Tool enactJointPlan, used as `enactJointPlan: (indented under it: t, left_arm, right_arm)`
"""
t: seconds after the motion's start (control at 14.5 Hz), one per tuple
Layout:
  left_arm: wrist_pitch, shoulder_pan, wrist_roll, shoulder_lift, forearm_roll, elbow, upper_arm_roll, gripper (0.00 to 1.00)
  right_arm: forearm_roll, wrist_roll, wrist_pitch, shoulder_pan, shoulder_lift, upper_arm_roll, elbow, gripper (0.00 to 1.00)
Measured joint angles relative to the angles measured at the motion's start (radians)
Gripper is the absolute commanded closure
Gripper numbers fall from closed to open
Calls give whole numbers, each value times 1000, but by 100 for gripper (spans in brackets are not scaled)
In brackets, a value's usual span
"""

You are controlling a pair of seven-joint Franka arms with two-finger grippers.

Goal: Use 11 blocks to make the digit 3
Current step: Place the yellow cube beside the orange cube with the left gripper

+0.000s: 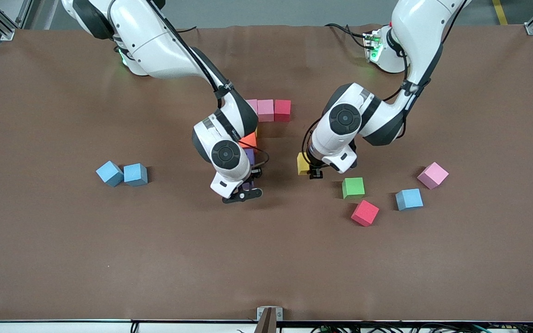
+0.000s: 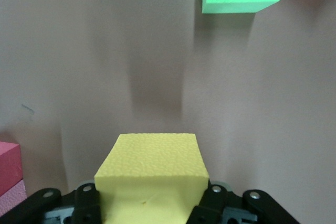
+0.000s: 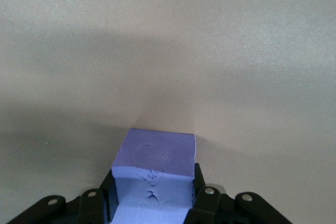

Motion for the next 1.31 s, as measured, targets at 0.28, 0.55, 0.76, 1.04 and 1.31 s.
enactJointPlan:
  t: [0.28, 0.55, 0.76, 1.04, 1.31]
  left_arm:
    - [24, -39, -32, 24, 0, -3, 0, 98]
    - [79, -83, -106, 46, 0, -3, -1, 98]
    - [95, -120, -147, 62, 0, -7, 1, 98]
    - [140, -143, -173, 94, 0, -9, 3, 98]
    - [154, -157, -183, 111, 6, -16, 3, 98]
  right_arm:
    - [0, 0, 0, 1, 0, 0, 0, 68]
    - [0, 1, -1, 3, 0, 0, 0, 68]
    - [0, 1, -3, 5, 0, 0, 0, 68]
    - [0, 3, -4, 6, 0, 1, 0, 67]
    - [1, 3, -6, 6, 0, 1, 1, 66]
